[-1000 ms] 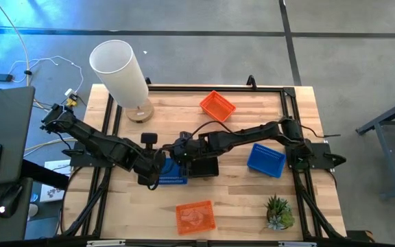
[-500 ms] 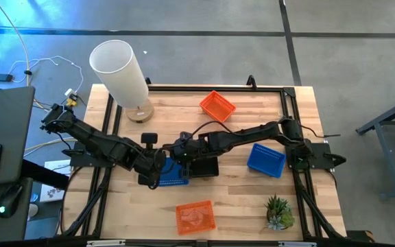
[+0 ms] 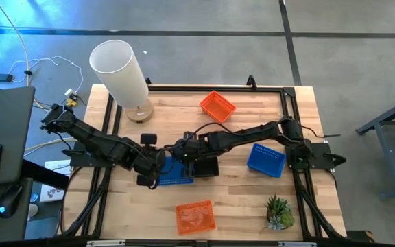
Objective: Stack baskets by color
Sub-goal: Stack the left blue bin on the right blue bin
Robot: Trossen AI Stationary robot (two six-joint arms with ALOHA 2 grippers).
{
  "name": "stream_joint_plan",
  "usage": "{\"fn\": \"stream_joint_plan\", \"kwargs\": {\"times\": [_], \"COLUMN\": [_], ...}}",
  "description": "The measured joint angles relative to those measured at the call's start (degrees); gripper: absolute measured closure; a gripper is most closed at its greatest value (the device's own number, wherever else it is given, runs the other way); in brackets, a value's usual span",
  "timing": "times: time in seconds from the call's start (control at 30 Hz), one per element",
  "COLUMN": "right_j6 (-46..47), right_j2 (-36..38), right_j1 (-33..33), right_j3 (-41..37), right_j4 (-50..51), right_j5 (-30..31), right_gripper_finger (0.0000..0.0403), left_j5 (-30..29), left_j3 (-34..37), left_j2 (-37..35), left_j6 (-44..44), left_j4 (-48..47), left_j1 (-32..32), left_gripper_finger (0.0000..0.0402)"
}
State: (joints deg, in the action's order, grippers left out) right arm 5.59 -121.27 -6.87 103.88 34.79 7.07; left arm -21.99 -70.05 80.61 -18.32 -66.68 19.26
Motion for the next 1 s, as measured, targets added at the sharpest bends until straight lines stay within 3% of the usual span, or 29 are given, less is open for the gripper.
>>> {"fn": "stream_joint_plan", "kwargs": {"times": [0.23, 0.7, 1.0], "right_j6": [1.2, 7.6, 11.4], "right_j2": [1.4, 4.4, 6.3], "right_j1": [-0.1, -2.4, -4.2], "right_j3": [0.0, -0.8, -0.8], "right_j4": [3.2, 22.9, 30.0], "right_j5": [1.0, 13.8, 19.8], "right_gripper_finger": [0.0402, 0.0402, 0.0402], "left_j5": [-2.7, -8.5, -9.6], "left_j3": [0.1, 0.0, 0.0], "left_j2": [-2.2, -7.0, -7.3], "left_j6": [0.5, -2.0, -4.5], "left_j4": [-0.8, -0.1, 0.4], "left_j1": [0.2, 0.3, 0.3], "left_gripper_finger": [0.0269, 0.0269, 0.0269]}}
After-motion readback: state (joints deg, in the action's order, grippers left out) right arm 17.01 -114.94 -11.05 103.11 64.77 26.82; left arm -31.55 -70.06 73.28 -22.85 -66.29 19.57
